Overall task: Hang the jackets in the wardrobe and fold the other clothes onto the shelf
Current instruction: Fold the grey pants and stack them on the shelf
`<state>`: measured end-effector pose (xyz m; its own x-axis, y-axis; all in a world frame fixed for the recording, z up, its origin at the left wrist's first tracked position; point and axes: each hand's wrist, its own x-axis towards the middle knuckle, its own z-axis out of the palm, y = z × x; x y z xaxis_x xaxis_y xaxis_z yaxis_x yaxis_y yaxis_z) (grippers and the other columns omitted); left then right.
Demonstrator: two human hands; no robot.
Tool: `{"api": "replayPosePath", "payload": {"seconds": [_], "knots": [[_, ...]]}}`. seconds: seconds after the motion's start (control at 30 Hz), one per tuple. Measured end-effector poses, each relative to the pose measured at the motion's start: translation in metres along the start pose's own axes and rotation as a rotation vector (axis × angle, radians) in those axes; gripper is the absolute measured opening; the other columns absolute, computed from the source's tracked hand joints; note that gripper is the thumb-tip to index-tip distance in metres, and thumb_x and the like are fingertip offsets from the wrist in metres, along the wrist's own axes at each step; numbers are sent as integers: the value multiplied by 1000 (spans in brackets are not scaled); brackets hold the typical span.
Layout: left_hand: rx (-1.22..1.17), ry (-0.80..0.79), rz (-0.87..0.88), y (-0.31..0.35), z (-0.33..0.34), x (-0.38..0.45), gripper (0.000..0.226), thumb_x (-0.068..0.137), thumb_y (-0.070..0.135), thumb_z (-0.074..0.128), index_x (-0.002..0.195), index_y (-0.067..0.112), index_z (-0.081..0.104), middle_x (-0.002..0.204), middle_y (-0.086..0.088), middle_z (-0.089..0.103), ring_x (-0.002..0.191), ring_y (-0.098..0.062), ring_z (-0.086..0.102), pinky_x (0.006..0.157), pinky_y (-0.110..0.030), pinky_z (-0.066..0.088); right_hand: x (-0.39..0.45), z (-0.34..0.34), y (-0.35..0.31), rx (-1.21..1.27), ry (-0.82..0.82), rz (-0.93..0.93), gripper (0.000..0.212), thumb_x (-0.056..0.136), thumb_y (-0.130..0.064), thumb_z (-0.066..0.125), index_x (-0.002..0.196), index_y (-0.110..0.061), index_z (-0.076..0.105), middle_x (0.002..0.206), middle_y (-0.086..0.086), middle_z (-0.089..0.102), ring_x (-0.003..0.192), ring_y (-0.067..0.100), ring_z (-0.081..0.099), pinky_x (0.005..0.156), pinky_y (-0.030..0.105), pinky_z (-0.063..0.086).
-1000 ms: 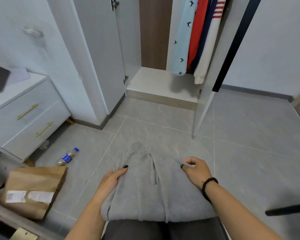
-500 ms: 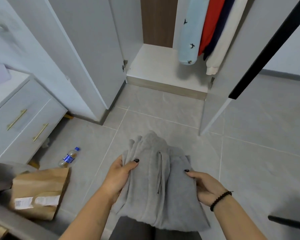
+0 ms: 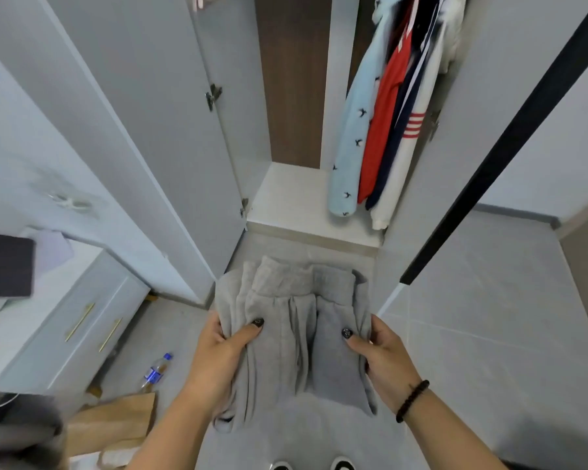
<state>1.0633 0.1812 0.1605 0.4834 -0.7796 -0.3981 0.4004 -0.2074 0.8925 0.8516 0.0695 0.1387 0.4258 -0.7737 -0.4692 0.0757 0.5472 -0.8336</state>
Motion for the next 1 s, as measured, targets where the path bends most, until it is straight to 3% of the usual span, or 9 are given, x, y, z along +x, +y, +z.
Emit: {"api": "replayPosePath", "payload": {"seconds": [0.17,0.27,0.43,0.53,0.73,0.87,0.93,1.0], "knots": [[73,-6,145,84,7,-6,44,79,23,74,121,25,61,112,-2,72,104,-23,69,89,-46,55,-22,40,-79,-136,19,-176,22,87,-1,62,104,-13,67,100,1,74,92,17,70,69,22,56],[85,-48,223,133,12,-10,44,76,34,76,117,28,63,110,1,73,102,-20,70,84,-39,57,-35,66,-128,-207,27,-297,27,89,0,60,104,-22,65,97,-7,74,89,8,69,67,18,54],[88,-75,340,193,24,-5,40,82,36,76,118,28,61,109,6,73,100,-15,70,83,-34,56,-46,98,-190,-345,81,-484,16,89,-9,62,97,-23,64,97,-6,71,91,11,66,82,30,55],[78,-83,381,226,33,3,42,82,36,75,120,29,59,110,6,72,101,-15,70,86,-37,56,-45,110,-222,-346,91,-573,22,88,-11,63,95,-32,65,92,-17,71,86,2,66,79,26,53],[110,-148,479,284,70,28,52,83,32,75,128,29,50,119,6,68,104,-12,68,89,-35,56,-23,127,-285,-132,100,-562,27,85,-3,64,107,-19,68,101,0,74,98,20,68,89,40,54],[235,-180,530,312,115,58,67,82,27,76,135,27,36,128,7,58,116,-15,58,101,-43,49,8,140,-324,-119,116,-649,29,85,-1,63,103,-24,67,96,-6,74,93,13,69,76,28,54],[293,-170,612,331,136,80,68,85,25,72,140,28,33,131,10,54,119,-12,55,104,-38,46,30,145,-348,-125,138,-703,28,85,-3,62,97,-28,66,90,-11,73,88,9,68,67,21,52],[309,-155,679,357,153,105,64,88,23,68,141,31,33,130,14,54,118,-7,54,102,-33,46,55,149,-378,-133,164,-759,28,86,-5,62,97,-30,63,93,-10,72,89,8,66,68,22,52]]}}
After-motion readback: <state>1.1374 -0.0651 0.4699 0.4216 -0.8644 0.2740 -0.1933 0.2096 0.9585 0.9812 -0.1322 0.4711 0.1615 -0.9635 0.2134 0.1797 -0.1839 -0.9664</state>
